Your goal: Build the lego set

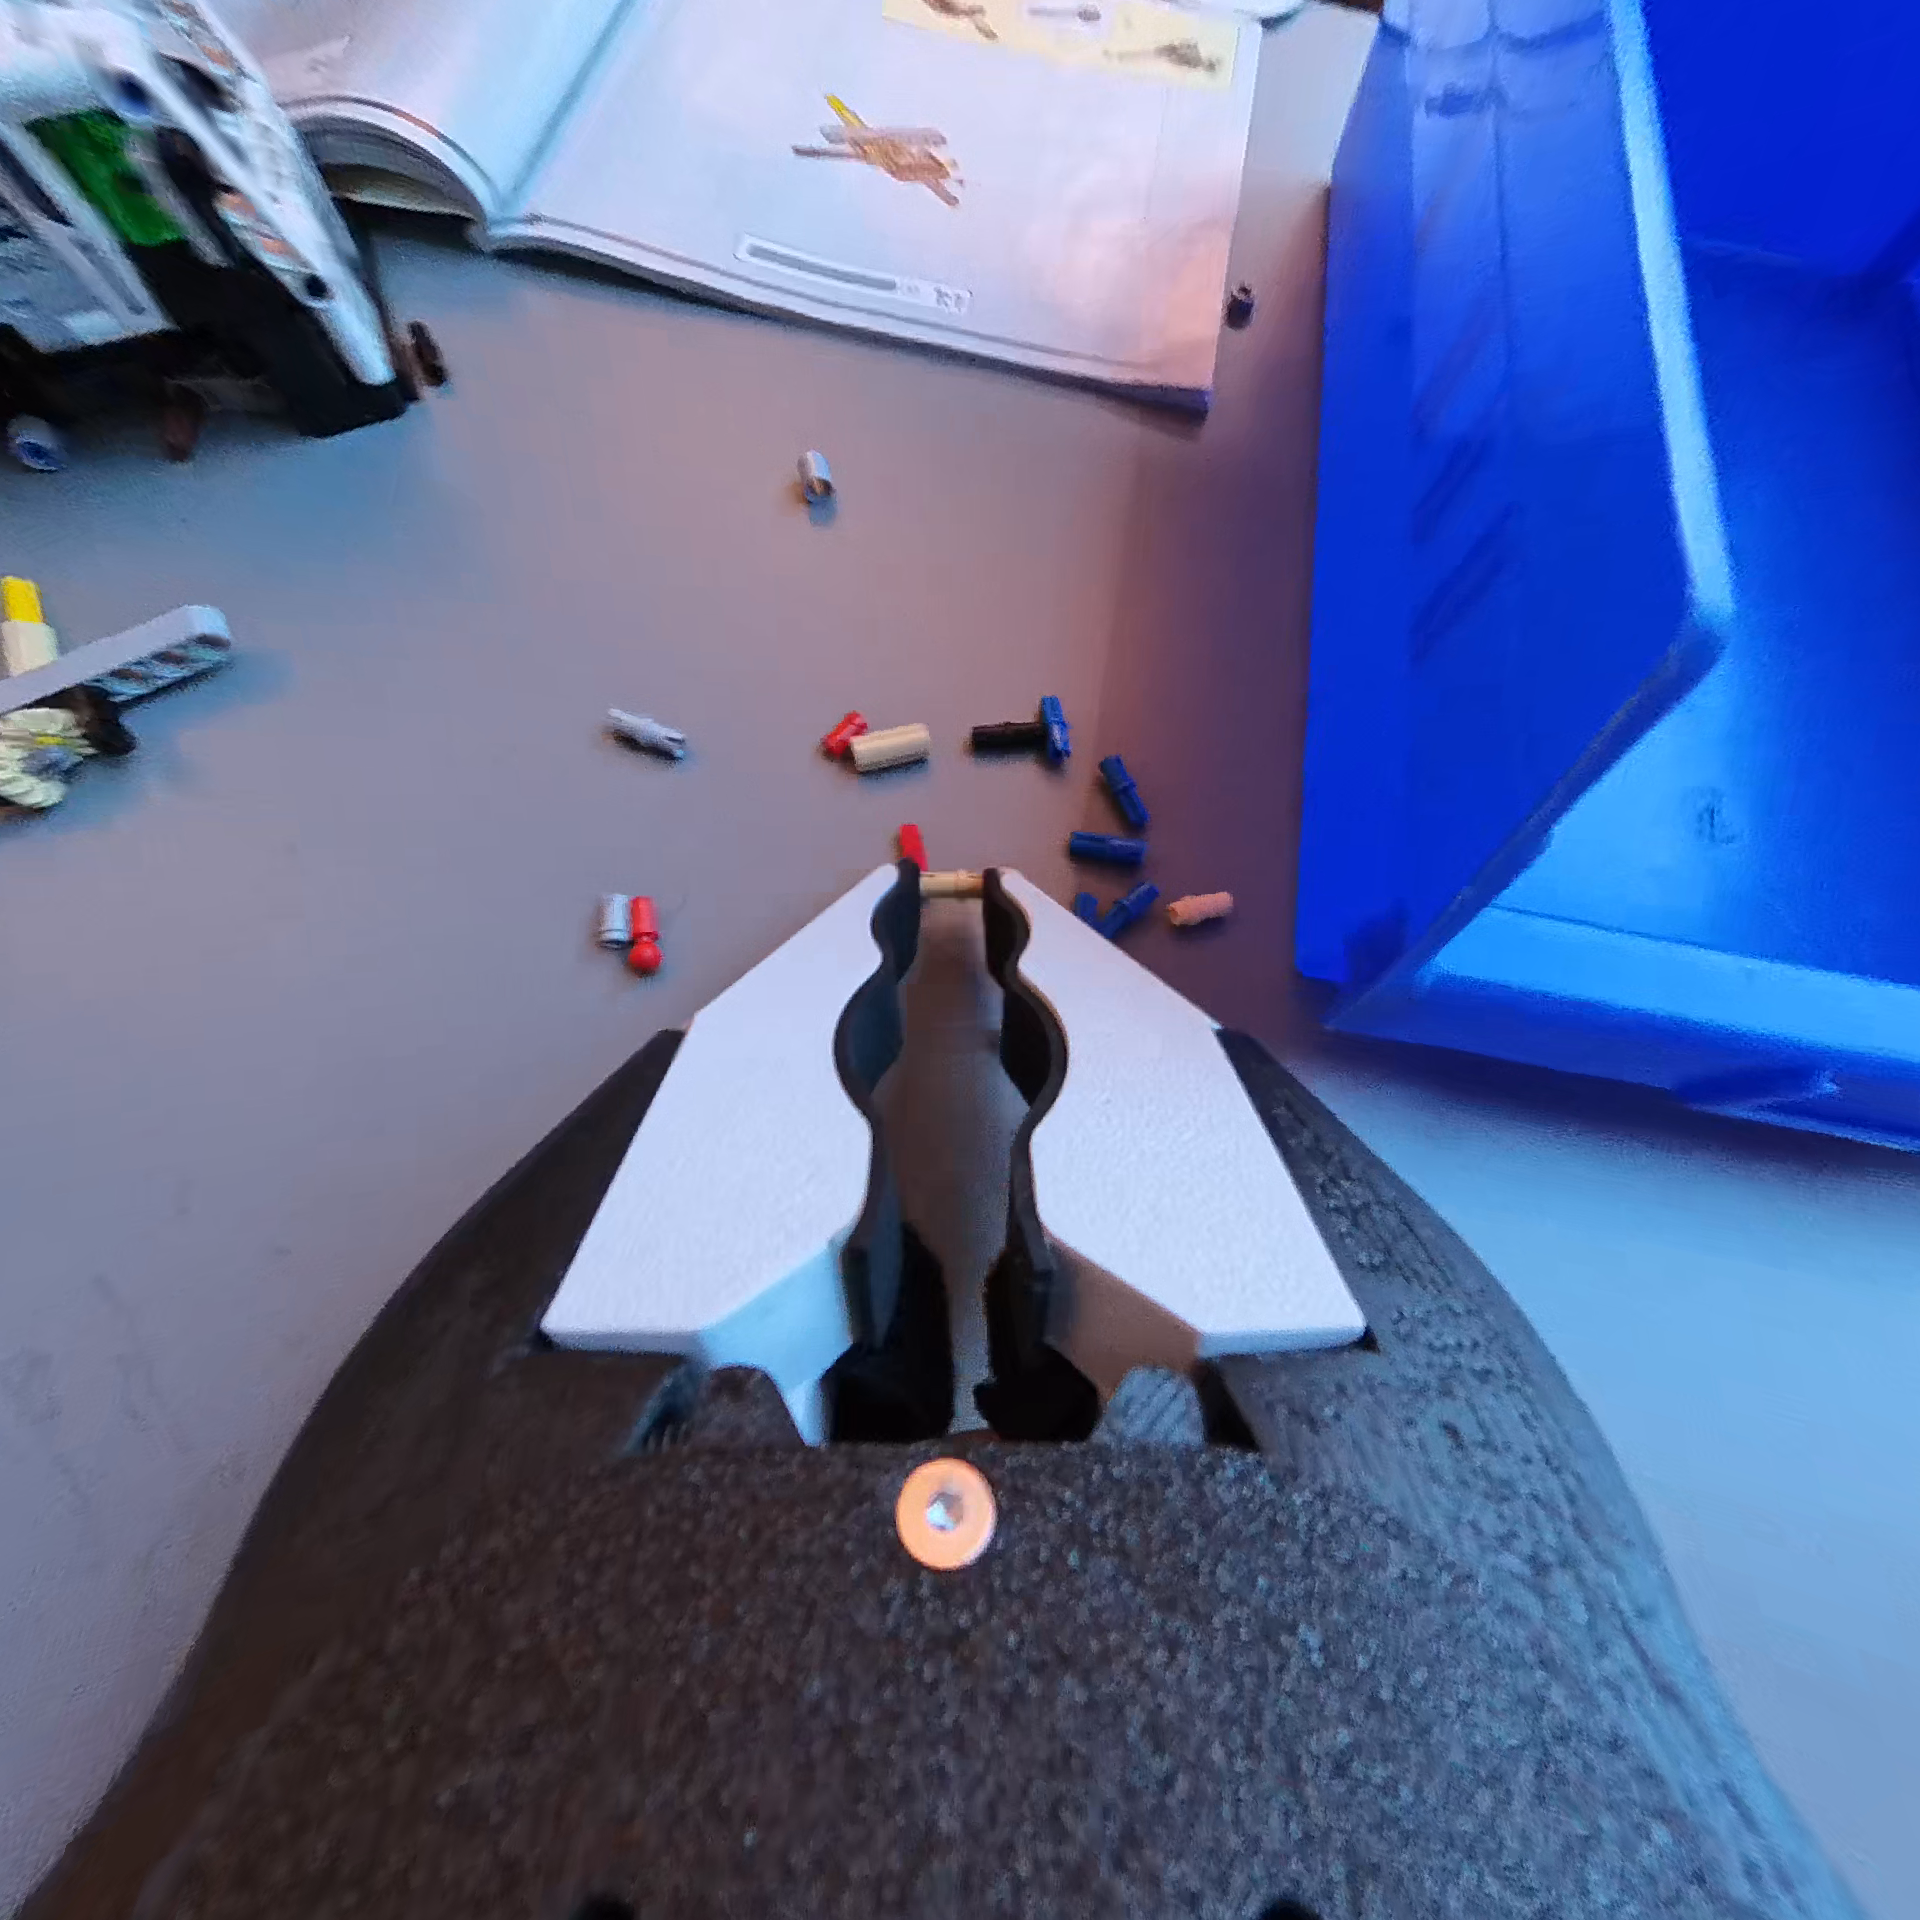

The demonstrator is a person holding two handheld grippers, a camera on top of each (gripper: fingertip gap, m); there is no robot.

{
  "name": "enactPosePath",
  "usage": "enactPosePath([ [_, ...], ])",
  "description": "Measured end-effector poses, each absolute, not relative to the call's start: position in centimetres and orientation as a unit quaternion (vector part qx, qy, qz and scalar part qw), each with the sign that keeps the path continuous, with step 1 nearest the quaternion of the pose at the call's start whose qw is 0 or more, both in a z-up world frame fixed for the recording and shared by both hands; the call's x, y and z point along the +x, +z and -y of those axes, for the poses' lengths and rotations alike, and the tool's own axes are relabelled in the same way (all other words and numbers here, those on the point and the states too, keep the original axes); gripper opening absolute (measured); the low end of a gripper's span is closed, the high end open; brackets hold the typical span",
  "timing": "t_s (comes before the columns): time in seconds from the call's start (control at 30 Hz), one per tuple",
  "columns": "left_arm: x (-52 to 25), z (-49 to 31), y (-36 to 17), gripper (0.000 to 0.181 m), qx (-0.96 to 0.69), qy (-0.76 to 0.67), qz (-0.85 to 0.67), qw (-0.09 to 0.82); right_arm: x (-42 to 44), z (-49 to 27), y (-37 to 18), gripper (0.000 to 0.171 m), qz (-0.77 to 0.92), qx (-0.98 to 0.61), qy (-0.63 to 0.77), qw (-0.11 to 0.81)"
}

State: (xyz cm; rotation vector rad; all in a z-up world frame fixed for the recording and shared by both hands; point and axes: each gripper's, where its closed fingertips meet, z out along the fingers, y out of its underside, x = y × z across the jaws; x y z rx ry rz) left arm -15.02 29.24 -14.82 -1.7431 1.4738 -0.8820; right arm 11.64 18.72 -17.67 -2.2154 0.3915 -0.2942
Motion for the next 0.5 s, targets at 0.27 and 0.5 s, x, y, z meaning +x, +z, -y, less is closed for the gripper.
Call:
enactPosePath([
  [0.27, -15.4, -29.2, -14.7, 0.019, -0.671, -0.336, -0.564, 0.345, 0.6, -22.4, -17.0, 0.011, -0.006, -0.895, -0.010, 0.446],
  [0.5, -15.6, -29.1, -14.7, 0.019, -0.672, -0.341, -0.558, 0.348, -3.1, -24.1, -18.5, 0.011, 0.045, -0.910, -0.005, 0.412],
])
